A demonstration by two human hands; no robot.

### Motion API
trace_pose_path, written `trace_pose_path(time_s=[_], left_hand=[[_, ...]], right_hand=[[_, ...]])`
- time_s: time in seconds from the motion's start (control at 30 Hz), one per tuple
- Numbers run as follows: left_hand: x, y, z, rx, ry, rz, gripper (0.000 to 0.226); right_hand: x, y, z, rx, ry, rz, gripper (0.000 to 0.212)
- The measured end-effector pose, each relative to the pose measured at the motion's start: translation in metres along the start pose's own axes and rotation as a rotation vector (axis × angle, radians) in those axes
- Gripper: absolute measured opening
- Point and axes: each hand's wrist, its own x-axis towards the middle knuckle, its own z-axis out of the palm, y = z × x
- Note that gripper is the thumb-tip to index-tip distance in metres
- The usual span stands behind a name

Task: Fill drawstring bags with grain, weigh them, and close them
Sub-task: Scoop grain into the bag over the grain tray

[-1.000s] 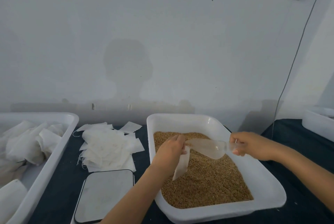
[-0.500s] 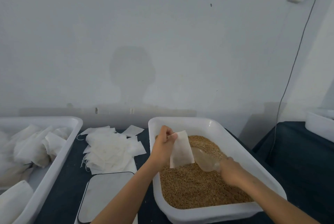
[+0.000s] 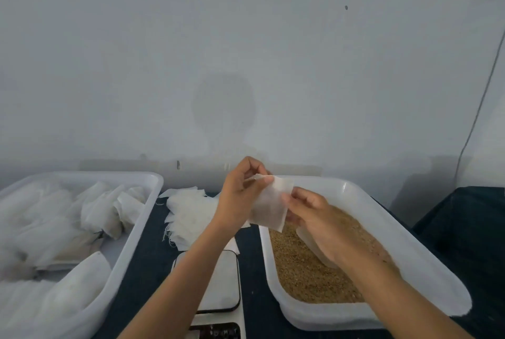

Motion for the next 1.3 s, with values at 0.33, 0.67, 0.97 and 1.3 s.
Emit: trace_pose_path(time_s=[0.33,0.67,0.97,1.3], left_hand=[[-0.065,-0.037,-0.076,0.244,0.228,-0.259,0.026],[-0.092,-0.083,-0.103,0.662,0.188,-0.351,0.03],[-0.088,-0.087,-0.124,0.536,0.162,-0.356,0.016],[-0.106,-0.077,-0.127,0.418,0.449,-0.421,0.029]], right_hand=[[0.009,0.034,0.108,-0.079,0.172,-0.025,0.013],[0.013,0.101,0.135,-0.375,0.183,-0.109,0.037],[0.017,0.101,0.12,-0.258,0.12,-0.134,0.008],[0.007,0.125,0.101,-0.131,0.284,0.067,0.019]])
